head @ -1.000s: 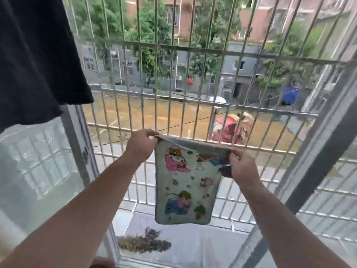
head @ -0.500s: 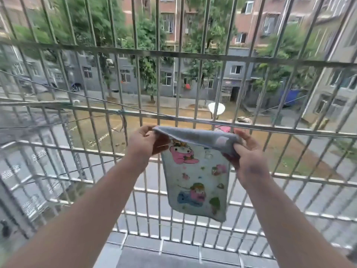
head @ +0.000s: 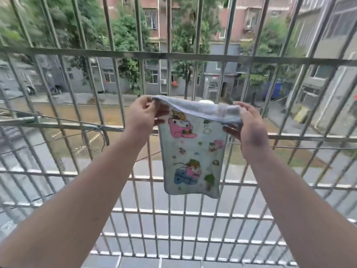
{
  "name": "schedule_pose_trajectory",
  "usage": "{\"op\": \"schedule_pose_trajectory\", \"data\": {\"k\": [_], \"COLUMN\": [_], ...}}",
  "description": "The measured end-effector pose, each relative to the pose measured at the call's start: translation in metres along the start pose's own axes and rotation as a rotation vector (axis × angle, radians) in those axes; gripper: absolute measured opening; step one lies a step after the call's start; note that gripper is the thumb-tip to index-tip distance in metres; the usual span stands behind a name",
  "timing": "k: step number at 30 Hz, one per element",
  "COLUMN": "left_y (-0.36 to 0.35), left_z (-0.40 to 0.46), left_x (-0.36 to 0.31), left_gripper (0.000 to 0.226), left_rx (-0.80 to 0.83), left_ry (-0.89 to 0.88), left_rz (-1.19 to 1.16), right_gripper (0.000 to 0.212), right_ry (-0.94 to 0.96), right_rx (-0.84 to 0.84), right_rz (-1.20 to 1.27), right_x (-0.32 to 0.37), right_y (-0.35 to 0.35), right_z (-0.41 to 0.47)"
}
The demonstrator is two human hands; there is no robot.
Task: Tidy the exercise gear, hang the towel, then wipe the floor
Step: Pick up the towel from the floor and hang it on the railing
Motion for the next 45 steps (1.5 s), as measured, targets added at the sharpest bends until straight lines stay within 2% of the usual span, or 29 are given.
{"op": "schedule_pose_trajectory", "data": {"k": [4, 9, 11, 13, 16, 18, 21, 23, 26, 31, 34, 37, 42, 45], "left_y": [-0.007, -0.020, -0.024, -0.027, -0.033, -0.038, -0.041, -0.035, -0.027, -0.022, -0.012, -0.006, -0.009, -0.009], "left_z": [0.046, 0.095, 0.111, 0.120, 0.122, 0.120, 0.116, 0.109, 0.097, 0.077, 0.069, 0.064, 0.057, 0.055], "left_x": [0.017, 0.062, 0.087, 0.108, 0.135, 0.150, 0.167, 0.175, 0.181, 0.172, 0.170, 0.166, 0.136, 0.112], "left_gripper": [0.015, 0.018, 0.016, 0.011, 0.027, 0.038, 0.075, 0.088, 0.077, 0.062, 0.045, 0.022, 0.023, 0.029], "left_rx": [-0.047, -0.027, -0.001, 0.076, 0.254, 0.381, 0.520, 0.585, 0.677, 0.800, 0.851, 0.849, 0.821, 0.742], "left_ry": [0.096, 0.241, 0.240, 0.186, 0.145, 0.105, 0.040, -0.001, -0.058, -0.255, -0.398, -0.388, -0.522, -0.661], "left_rz": [-0.061, -0.072, 0.003, 0.216, 0.526, 0.696, 0.810, 0.851, 0.957, 0.990, 1.091, 1.114, 1.182, 1.182], "right_gripper": [0.030, 0.032, 0.028, 0.034, 0.064, 0.074, 0.088, 0.091, 0.081, 0.032, 0.032, 0.034, 0.031, 0.027], "right_ry": [0.004, -0.128, -0.174, -0.211, -0.214, -0.138, 0.006, 0.104, 0.255, 0.408, 0.525, 0.558, 0.519, 0.417], "right_rx": [0.004, 0.016, 0.024, 0.070, 0.105, 0.122, 0.221, 0.311, 0.358, 0.448, 0.466, 0.417, 0.291, 0.228], "right_rz": [-0.052, -0.077, -0.093, -0.142, -0.372, -0.614, -1.031, -1.261, -1.419, -1.422, -1.425, -1.423, -1.639, -1.606], "right_x": [-0.012, -0.050, -0.068, -0.088, -0.114, -0.123, -0.130, -0.135, -0.146, -0.149, -0.139, -0.122, -0.091, -0.085], "right_y": [-0.029, -0.059, -0.067, -0.073, -0.078, -0.081, -0.085, -0.083, -0.067, -0.032, -0.023, -0.014, 0.015, 0.032], "right_z": [0.025, 0.057, 0.066, 0.073, 0.078, 0.072, 0.062, 0.058, 0.057, 0.051, 0.047, 0.049, 0.051, 0.050]}}
Point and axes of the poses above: each hand's wrist, its own z-axis towards the middle knuckle, its own y-axis out of the back of the hand, x = y × z, the point moved 4 cm from there along z, towards the middle knuckle, and after that the axes turned 12 degrees about -x, right-handed, at the moved point
